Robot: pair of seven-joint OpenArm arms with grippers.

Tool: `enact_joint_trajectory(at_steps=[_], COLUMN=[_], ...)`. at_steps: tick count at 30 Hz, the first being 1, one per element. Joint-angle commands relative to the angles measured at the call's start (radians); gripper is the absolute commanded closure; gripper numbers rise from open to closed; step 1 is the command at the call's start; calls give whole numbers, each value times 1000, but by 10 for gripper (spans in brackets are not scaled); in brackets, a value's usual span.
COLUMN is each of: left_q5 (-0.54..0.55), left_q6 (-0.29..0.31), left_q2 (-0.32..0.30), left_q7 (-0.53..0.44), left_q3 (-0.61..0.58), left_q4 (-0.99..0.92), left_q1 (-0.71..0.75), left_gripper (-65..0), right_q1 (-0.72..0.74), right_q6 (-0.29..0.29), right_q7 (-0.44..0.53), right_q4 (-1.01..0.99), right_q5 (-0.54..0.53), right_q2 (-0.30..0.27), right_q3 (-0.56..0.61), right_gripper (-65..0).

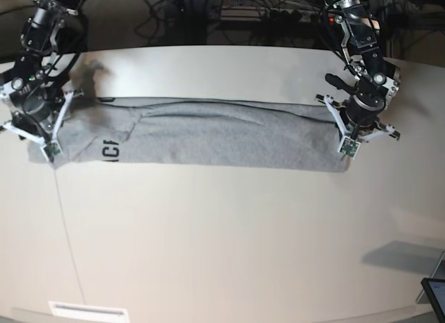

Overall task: Fold the T-shirt properly
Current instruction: 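Open both grippers and lift them off the folded shirt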

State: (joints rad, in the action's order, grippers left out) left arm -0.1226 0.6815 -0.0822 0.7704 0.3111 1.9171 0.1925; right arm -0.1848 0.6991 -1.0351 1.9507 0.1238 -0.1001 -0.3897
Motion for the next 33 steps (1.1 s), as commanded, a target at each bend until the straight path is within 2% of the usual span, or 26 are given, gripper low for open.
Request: enact_joint_trajectory(at_steps=[1,2,3,5,8,10,14,17,20,25,30,33], left_q5=[-5,-4,-4,22,165,278,479,590,674,687,687,668], left_q6=[-12,-10,-7,-6,-6,-6,17,17,17,17,17,17], left_q2=[0,15,28,40,28,-11,-75,-113,-146,-161,-181,-181], left_q7=[-9,-7,-7,-7,18,91,192,209,208,202,197,159], left_q3=[26,53,86,139,214,262,322,336,336,336,336,336], left_q4=[25,26,26,26,23,18,-28,-98,-164,-195,-186,-179], left_q1=[-4,-12,-14,-15,-9,-8,-12,-14,-6,-3,-4,-1], left_gripper=[0,-8,-44,-158,-346,-422,-442,-442,-437,-437,-435,-435], right_q1=[-14,-35,-49,-72,-95,-97,-130,-167,-164,-157,-158,-160], right_q6=[-1,-1,-1,-1,-1,-1,-1,-1,-1,-1,-1,-1], right_q7=[68,121,164,229,309,372,525,611,643,665,665,660], right_q4=[22,22,22,22,20,19,19,20,25,52,52,52], right_q5=[-9,-9,-8,17,112,192,325,400,480,546,707,741], right_q2=[-7,-7,-5,-2,4,27,47,49,70,110,190,207], right_q3=[13,16,15,15,18,18,53,127,183,257,413,499], right_gripper=[-266,-266,-266,-268,-271,-273,-273,-309,-318,-319,-318,-303])
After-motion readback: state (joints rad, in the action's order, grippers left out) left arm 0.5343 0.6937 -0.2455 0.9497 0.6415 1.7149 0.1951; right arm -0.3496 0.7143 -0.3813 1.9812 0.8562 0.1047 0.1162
